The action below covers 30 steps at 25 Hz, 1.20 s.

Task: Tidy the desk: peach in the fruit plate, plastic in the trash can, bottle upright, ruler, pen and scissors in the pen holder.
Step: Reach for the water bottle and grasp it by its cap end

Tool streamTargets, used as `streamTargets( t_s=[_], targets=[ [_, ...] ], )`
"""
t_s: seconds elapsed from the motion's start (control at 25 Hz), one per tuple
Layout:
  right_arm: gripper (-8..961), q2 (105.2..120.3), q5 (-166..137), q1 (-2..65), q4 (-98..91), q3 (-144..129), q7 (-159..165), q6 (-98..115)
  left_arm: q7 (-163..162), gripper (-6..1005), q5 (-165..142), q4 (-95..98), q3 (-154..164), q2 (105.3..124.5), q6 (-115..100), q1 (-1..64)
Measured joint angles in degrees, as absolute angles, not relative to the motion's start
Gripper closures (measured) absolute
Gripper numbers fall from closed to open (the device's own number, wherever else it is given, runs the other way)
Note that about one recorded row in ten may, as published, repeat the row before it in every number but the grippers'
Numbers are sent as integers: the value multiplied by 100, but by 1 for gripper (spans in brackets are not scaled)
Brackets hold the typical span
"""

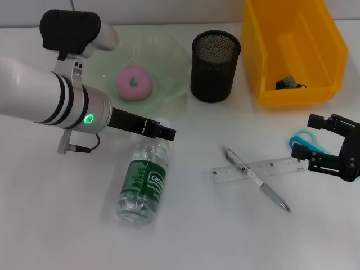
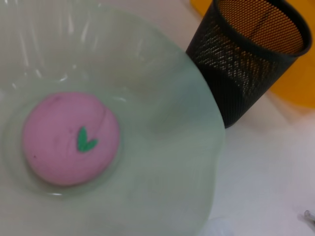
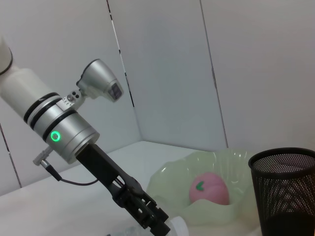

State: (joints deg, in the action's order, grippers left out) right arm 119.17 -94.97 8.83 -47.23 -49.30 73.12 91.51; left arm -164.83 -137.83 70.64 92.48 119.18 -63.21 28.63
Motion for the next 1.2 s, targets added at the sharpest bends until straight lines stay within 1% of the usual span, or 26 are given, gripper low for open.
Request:
streamTargets(
  t_s=[0.88,1.2],
  targets=[
    [109,11913,-9572,950,-4546,-4930,7327,9078,-16398,153,-13617,6495,9282,11918,-5979,3085],
    [109,11909,-9572,967,-4484,-4930,7330,9078,-16146,227,-13309,6166,9249,11918,-5868,3192]
  ],
)
